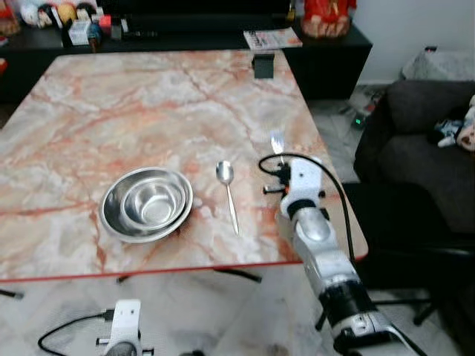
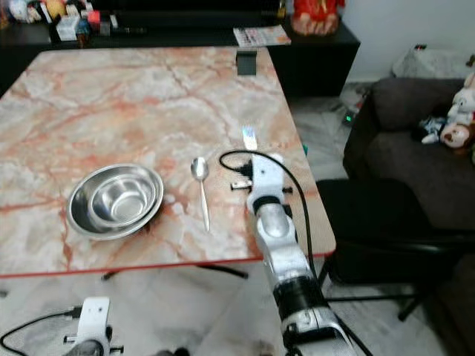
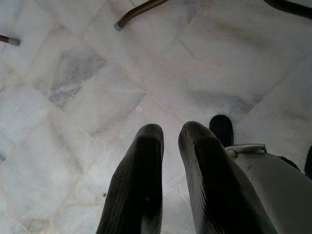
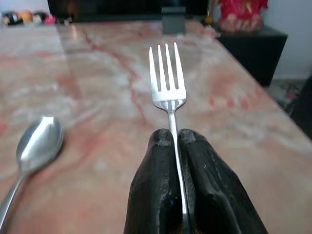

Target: Setting the table

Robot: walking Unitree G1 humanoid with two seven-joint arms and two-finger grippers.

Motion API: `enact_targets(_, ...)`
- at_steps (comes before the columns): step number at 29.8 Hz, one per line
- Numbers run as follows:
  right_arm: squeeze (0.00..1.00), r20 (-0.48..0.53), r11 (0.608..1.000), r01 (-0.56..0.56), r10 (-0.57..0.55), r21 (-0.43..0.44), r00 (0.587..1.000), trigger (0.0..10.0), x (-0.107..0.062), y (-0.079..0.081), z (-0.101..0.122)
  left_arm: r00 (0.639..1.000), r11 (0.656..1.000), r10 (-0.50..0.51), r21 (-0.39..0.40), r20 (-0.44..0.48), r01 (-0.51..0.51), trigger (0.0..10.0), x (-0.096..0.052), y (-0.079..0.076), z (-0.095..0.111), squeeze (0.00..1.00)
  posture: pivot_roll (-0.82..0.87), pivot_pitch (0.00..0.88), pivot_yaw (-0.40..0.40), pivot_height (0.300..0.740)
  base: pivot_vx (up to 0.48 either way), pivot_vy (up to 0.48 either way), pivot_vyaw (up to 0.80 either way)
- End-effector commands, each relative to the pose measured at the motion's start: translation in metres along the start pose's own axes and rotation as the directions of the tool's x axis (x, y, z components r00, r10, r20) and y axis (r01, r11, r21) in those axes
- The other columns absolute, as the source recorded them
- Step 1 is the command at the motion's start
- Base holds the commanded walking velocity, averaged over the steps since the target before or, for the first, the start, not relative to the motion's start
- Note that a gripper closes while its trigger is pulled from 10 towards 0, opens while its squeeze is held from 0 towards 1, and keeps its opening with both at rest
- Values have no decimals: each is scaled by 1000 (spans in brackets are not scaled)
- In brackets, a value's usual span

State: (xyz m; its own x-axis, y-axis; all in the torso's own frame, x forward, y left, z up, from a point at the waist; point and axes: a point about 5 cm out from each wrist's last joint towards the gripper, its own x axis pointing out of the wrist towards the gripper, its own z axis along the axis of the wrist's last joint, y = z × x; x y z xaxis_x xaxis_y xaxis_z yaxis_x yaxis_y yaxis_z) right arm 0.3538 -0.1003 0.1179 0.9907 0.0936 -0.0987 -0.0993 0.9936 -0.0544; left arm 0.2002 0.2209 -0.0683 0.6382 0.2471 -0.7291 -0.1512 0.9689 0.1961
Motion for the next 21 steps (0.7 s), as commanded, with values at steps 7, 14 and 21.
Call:
enact_targets(7, 0, -91, 999, -28, 30, 21, 995, 10000, 3, 9, -5, 999, 1000, 6, -3, -41, -6, 10000, -1, 3, -9, 0, -36, 96, -25, 740, 0, 0, 0)
enact_targets(14, 0, -129, 999, -44, 46, 19, 991, 10000, 2, 13, -10, 999, 1000, 6, -2, -38, -6, 10000, -1, 3, -7, 0, -32, 103, -23, 740, 0, 0, 0)
enact_targets(21, 0, -168, 999, -40, 43, 22, 985, 10000, 0, 14, -19, 999, 1000, 11, 0, -47, -11, 10000, -1, 5, -10, 0, -28, 121, -17, 740, 0, 0, 0)
